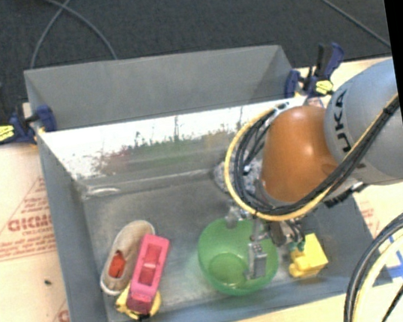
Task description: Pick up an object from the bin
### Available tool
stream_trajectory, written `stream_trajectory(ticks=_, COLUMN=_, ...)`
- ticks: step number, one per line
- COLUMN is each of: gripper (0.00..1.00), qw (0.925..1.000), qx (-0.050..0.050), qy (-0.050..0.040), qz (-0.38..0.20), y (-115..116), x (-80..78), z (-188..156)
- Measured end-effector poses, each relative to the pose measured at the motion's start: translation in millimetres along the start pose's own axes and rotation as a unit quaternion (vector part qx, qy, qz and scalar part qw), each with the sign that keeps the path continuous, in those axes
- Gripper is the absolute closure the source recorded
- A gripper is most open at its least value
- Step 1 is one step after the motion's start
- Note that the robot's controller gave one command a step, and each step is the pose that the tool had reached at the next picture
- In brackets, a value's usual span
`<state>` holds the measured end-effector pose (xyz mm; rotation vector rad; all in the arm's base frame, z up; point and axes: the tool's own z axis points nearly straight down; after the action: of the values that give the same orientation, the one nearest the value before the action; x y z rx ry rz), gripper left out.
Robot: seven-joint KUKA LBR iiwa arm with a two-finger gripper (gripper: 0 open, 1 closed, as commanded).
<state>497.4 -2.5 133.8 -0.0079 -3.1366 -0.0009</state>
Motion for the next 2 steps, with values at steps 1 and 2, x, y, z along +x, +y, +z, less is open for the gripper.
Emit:
stream_trajectory(ticks=1, gripper=0.0, qw=1.0, qx=0.0, qy=-0.0035, qz=0.0, y=-0.2, x=-1.6, z=-4.1)
stream_trajectory(ticks=2, gripper=0.0, qw=0.9971, qx=0.001, qy=-0.0047, qz=-0.076, y=-25.0, x=-92.3, z=62.5)
